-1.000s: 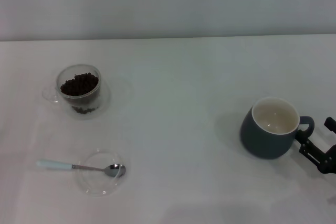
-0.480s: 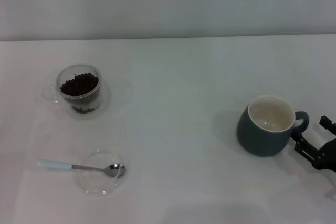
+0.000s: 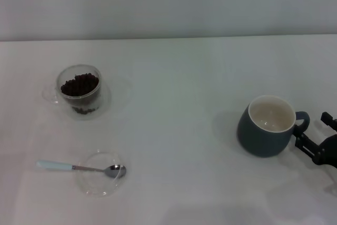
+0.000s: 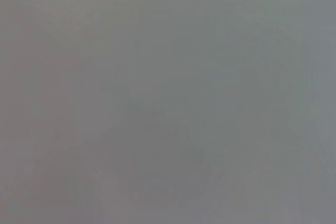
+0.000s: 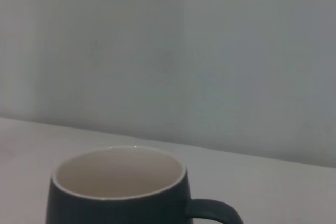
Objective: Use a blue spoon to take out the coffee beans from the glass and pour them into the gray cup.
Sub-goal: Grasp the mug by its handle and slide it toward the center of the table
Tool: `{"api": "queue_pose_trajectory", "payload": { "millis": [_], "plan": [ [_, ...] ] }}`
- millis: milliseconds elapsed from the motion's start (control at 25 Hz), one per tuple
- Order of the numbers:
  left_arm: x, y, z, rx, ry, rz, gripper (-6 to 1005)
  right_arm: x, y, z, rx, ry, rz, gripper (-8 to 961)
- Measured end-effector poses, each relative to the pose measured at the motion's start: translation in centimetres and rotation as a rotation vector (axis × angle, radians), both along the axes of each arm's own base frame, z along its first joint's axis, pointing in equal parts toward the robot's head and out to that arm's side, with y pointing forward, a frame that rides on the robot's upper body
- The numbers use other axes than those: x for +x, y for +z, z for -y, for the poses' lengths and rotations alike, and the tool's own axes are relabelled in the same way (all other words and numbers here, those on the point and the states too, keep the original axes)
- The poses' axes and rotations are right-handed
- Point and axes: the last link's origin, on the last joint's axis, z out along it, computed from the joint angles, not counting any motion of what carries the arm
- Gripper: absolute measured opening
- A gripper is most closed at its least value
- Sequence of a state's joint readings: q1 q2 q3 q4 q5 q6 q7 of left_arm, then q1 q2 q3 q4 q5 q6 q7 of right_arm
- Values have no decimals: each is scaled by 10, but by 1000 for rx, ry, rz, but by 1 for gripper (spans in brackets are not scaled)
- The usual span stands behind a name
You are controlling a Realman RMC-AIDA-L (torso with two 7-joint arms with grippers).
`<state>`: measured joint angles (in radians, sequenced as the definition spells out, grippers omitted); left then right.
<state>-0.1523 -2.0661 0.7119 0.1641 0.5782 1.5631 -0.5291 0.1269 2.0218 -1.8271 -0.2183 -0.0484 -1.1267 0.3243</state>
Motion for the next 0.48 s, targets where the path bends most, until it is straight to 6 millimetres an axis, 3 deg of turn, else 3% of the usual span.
{"api": "queue_pose_trajectory", "payload": {
  "millis": [480],
  "plan": [
    [0, -1, 0, -4, -1, 2, 875, -4, 1, -15, -4, 19, 36, 698]
  ]
}}
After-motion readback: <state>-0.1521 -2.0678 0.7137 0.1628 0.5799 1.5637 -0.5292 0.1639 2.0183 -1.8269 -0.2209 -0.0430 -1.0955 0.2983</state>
